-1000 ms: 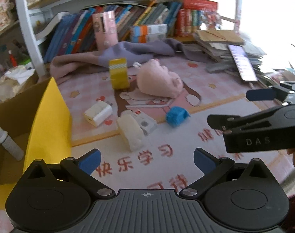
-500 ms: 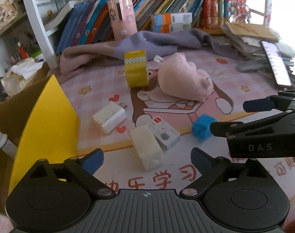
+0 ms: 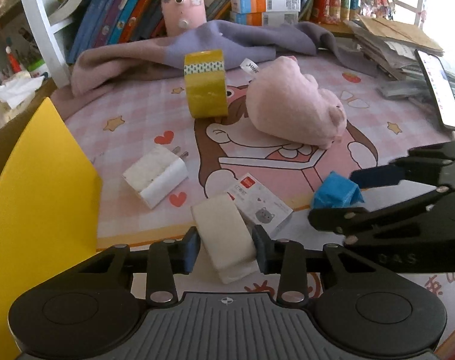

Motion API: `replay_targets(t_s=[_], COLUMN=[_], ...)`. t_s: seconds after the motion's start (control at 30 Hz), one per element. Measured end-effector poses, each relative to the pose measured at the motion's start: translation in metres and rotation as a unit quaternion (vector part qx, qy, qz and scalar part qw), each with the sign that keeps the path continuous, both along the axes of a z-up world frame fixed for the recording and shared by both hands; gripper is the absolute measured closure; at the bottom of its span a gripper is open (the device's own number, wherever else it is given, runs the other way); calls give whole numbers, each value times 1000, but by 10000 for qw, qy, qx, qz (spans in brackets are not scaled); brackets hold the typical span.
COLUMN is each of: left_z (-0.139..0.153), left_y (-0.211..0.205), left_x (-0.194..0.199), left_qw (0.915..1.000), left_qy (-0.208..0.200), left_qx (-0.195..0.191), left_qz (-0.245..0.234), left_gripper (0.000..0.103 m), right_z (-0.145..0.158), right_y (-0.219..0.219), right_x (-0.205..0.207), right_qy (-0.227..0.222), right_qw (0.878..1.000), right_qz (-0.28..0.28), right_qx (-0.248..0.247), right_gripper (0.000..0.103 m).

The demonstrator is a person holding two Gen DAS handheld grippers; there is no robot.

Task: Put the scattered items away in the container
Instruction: 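Grasp the white block with the left tool while the right tool grasps the blue clip, then carry the white block and blue clip over the yellow box with both tools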

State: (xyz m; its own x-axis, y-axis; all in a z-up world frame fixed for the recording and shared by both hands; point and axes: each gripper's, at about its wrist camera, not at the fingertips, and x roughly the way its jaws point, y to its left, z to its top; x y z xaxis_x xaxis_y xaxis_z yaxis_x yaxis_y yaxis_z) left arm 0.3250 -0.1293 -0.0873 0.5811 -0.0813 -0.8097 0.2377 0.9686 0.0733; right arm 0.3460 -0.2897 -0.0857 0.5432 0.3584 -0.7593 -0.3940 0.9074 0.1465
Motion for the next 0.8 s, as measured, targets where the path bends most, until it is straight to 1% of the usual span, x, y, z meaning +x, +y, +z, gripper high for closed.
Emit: replay_targets(t_s=[0.03, 0.1, 0.2, 0.33, 0.57, 0.8], left_z=[0, 1, 4, 9, 31, 49], left_y=[1, 3, 5, 7, 11, 18], left_x=[0, 1, 0, -3, -20, -49], left_qw=[10000, 9999, 9998, 9991, 9978, 9963], left_qy=[11, 33, 56, 66, -179, -193], left_qx=[-37, -103, -186, -412, -642, -808], left_qz=[11, 34, 82, 106, 53, -195], left_gripper=[69, 71, 73, 75, 76, 76], right_z=[0, -1, -1, 3, 17, 40], right_y=[1, 2, 2, -2, -7, -8], right_x=[1, 2, 2, 0, -13, -45], right_qy=[-51, -139, -171, -189, -310, -484], right_qw=[10000, 9998, 9998, 9998, 9994, 9986], right_qz=[8, 7, -3, -64, -160, -173], right_qx=[-22, -104, -117, -52, 28, 78], right_gripper=[46, 57, 60, 61, 61, 61])
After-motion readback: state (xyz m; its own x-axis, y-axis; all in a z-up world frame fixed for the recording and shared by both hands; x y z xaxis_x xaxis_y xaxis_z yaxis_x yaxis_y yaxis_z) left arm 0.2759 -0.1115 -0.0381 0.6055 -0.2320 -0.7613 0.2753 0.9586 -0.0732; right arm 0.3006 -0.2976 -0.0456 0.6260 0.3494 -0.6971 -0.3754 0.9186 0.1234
